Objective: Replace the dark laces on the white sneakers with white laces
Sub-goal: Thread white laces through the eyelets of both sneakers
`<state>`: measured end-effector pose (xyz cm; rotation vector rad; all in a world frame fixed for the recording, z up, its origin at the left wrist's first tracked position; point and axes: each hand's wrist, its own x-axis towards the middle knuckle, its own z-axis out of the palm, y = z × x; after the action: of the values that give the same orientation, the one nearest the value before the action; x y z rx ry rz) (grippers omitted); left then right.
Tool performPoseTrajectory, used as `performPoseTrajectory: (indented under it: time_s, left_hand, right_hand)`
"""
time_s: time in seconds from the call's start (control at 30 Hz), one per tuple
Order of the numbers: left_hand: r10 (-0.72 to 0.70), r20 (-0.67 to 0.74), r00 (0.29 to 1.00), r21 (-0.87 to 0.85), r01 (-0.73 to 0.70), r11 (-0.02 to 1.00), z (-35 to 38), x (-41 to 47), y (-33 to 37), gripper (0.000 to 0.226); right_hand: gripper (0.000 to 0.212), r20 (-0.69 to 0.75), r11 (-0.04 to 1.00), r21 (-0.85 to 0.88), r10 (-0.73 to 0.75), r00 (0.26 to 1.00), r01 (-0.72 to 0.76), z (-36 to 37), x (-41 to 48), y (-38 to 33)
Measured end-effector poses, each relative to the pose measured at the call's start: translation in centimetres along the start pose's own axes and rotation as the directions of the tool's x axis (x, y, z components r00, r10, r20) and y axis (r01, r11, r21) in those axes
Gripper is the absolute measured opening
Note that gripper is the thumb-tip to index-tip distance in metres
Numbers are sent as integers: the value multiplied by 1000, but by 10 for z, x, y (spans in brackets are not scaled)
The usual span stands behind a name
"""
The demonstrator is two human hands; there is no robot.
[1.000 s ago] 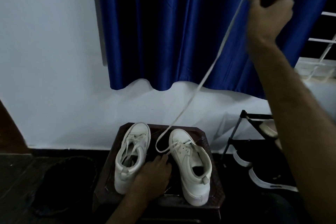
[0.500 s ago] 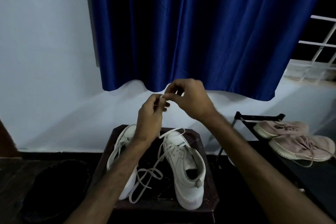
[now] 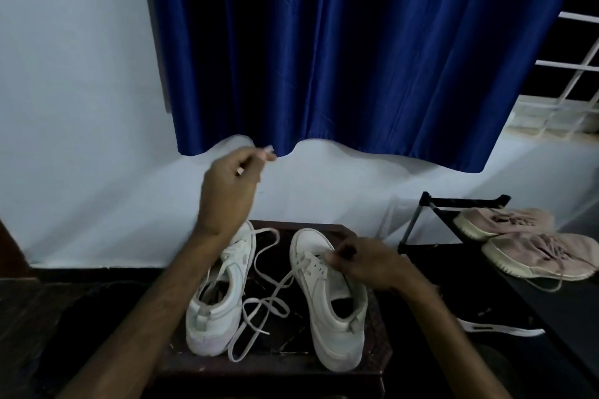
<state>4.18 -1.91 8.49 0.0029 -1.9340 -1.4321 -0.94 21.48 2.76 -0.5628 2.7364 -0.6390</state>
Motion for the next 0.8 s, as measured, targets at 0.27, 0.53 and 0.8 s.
performPoseTrajectory:
  time_s: [0.27, 0.53, 0.8]
  left_hand:
    - [-268, 400, 876, 301, 151, 942, 79, -63, -50, 18]
    - [-343, 407, 847, 604, 32, 796, 99, -63, -63, 21]
    - [-310, 394, 865, 593, 18, 805, 108, -66, -66, 18]
  right_hand:
    - [24, -174, 998, -9, -57, 983, 56, 18, 1, 19]
    - [18, -262, 947, 313, 18, 965, 68, 25, -3, 30]
    - [17, -285, 946, 313, 5, 959, 88, 30, -1, 30]
